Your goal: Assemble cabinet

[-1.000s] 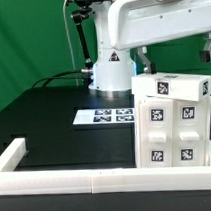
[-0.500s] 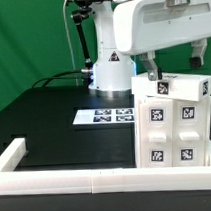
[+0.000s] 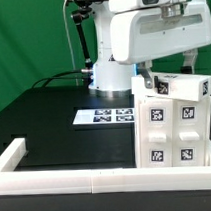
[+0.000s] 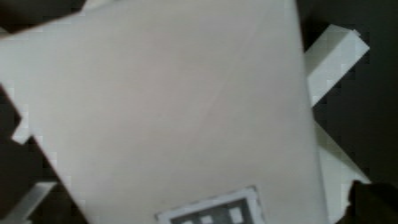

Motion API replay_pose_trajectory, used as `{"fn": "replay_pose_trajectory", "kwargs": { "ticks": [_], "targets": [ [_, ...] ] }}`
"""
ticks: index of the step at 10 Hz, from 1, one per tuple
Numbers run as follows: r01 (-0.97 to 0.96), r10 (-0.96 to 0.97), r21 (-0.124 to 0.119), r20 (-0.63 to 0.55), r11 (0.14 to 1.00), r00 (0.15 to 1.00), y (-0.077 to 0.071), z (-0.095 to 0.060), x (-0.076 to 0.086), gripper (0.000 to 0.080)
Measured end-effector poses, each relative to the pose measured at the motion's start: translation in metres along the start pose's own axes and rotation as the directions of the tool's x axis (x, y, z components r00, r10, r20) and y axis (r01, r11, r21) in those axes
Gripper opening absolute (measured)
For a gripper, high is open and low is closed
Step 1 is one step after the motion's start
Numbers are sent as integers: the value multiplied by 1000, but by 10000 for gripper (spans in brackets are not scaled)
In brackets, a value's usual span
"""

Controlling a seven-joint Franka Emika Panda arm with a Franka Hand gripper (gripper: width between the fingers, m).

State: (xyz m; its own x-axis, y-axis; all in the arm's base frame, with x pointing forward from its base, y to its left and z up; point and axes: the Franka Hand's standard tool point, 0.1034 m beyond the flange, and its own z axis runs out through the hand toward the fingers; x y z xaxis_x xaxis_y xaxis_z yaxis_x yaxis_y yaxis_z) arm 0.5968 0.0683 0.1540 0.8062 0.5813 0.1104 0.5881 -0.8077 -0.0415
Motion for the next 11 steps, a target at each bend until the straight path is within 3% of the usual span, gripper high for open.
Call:
{"fn": "replay_pose_trajectory", "kwargs": {
  "ticks": [1, 3, 5, 8, 11],
  "targets": [
    [-25, 25, 0, 0, 1000, 1000, 0, 0, 0, 553],
    [-39, 39, 0, 0, 999, 999, 0, 0, 0, 557],
    [-292, 292, 1, -19, 956, 956, 0, 0, 1, 557],
    [-662, 662, 15, -56, 749, 748, 0, 0, 6, 558],
    [-798, 798, 26, -50, 602, 601, 1, 0, 7, 558]
  ]
}}
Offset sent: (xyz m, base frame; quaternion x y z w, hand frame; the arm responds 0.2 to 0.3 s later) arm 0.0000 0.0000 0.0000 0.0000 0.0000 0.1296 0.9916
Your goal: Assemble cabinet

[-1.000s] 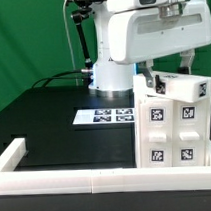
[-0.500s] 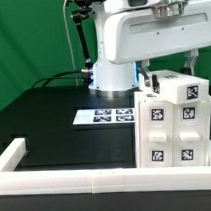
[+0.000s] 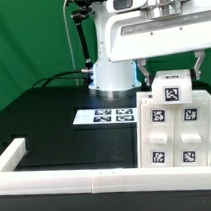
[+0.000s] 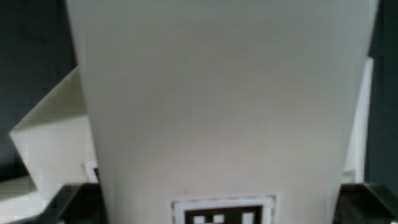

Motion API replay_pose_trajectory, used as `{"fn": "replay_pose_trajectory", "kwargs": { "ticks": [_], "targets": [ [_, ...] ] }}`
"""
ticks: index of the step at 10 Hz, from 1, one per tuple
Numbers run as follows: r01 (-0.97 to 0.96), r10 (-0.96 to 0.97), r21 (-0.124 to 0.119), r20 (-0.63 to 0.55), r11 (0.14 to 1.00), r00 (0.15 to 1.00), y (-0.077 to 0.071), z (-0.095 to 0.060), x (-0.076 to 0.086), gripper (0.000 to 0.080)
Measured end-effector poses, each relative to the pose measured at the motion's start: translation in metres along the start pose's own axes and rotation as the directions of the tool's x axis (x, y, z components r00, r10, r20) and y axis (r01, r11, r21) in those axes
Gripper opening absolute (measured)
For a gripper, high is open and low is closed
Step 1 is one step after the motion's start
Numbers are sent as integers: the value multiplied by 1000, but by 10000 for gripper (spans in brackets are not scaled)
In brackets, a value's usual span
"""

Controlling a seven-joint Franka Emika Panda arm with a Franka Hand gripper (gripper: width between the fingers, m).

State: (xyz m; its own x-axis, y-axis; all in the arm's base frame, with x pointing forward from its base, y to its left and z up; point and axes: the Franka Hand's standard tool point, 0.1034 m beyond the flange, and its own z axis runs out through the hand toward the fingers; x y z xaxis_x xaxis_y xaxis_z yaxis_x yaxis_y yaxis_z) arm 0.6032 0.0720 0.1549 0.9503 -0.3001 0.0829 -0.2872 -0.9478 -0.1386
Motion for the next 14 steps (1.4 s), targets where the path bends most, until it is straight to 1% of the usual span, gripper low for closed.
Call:
{"fn": "replay_pose_trajectory", "kwargs": {
  "ticks": [3, 4, 6, 7, 8, 10, 12, 13, 14],
  "targets": [
    [-181, 181, 0, -1, 984, 984, 1, 0, 1, 558],
    [-282, 282, 3, -4, 959, 959, 2, 0, 1, 560],
    [-511, 512, 27, -20, 859, 859, 2, -1, -1, 560],
    [-616, 616, 37, -13, 787, 787, 0, 0, -1, 560],
    [-676, 677, 40, -12, 736, 736, 0, 0, -1, 560],
    [-745, 746, 47, -3, 666, 666, 0, 0, -1, 560],
    [-823, 823, 50, 11, 566, 567, -1, 0, -1, 560],
    [-843, 843, 51, 15, 536, 537, -1, 0, -1, 560],
    [-890, 890, 52, 27, 454, 455, -1, 0, -1, 560]
  ]
}}
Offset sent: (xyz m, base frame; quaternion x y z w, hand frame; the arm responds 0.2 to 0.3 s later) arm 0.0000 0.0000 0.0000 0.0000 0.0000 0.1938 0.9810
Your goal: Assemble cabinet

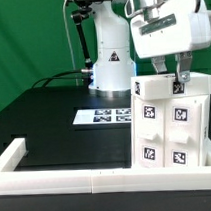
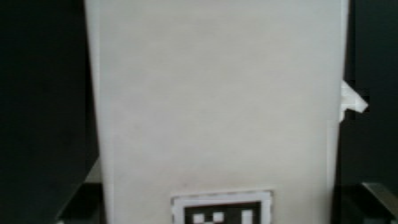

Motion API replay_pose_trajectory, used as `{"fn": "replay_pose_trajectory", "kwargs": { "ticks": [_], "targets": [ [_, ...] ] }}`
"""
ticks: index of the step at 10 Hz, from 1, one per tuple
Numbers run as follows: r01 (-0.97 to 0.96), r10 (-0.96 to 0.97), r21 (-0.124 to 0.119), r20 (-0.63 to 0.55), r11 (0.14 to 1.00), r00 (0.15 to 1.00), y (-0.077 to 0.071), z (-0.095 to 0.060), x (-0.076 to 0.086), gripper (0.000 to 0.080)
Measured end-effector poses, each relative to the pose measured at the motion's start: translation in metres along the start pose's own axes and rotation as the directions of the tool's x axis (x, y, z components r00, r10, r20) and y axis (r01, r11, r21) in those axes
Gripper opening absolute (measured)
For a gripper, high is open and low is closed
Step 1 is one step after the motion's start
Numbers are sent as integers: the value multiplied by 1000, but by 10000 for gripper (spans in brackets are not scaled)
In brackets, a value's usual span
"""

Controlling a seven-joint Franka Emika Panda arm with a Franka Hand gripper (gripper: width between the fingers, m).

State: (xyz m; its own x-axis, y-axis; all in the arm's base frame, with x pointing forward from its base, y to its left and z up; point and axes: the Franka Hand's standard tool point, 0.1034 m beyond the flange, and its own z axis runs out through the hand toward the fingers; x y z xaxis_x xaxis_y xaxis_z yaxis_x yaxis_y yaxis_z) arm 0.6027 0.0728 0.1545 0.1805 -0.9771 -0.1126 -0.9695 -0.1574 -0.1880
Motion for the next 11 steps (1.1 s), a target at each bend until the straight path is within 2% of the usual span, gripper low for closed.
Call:
{"fn": "replay_pose_trajectory", "kwargs": {
  "ticks": [3, 7, 9, 11],
  "targets": [
    [-325, 324, 33, 26, 945, 946, -2, 2, 2, 560],
    [-652, 650, 20, 59, 758, 758, -4, 0, 6, 560],
    [-691, 689, 16, 72, 722, 721, -5, 0, 6, 560],
    [-680, 677, 17, 80, 733, 732, -5, 0, 4, 560]
  ]
}}
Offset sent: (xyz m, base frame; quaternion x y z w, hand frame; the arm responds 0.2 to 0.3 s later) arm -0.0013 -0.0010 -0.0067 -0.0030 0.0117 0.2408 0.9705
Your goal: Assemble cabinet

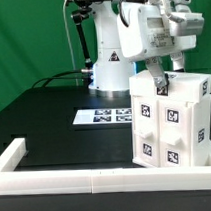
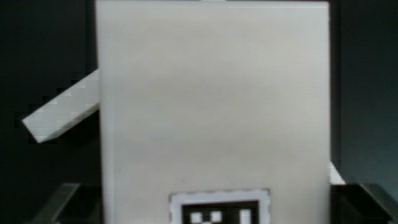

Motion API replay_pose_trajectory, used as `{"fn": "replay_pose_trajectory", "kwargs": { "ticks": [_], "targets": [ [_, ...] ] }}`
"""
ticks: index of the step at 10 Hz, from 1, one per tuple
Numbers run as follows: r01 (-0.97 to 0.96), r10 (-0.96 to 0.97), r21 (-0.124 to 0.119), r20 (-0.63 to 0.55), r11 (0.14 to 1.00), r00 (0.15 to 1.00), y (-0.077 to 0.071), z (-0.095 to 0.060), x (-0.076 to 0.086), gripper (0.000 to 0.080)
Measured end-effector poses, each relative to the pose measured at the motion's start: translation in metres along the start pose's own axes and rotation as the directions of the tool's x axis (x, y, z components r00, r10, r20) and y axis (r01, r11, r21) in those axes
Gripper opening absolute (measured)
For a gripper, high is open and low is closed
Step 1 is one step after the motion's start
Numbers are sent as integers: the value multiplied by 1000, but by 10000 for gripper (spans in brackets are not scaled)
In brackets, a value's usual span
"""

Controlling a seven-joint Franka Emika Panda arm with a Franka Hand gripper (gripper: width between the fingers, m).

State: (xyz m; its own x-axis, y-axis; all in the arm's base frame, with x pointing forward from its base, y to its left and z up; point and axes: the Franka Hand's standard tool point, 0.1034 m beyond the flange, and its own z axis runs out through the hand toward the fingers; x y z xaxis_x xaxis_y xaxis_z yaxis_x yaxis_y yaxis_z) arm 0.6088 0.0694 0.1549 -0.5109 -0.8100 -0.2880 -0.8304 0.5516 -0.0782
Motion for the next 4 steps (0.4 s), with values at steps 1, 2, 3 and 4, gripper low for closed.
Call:
{"fn": "replay_pose_trajectory", "kwargs": {
  "ticks": [1, 2, 3, 4],
  "targets": [
    [7, -7, -1, 1, 1000, 1000, 1, 0, 0, 560],
    [12, -12, -2, 2, 1000, 1000, 1, 1, -1, 743],
    [19, -19, -2, 2, 1000, 1000, 1, 1, -1, 743],
    [28, -28, -3, 2, 1000, 1000, 2, 1, -1, 790]
  ]
}}
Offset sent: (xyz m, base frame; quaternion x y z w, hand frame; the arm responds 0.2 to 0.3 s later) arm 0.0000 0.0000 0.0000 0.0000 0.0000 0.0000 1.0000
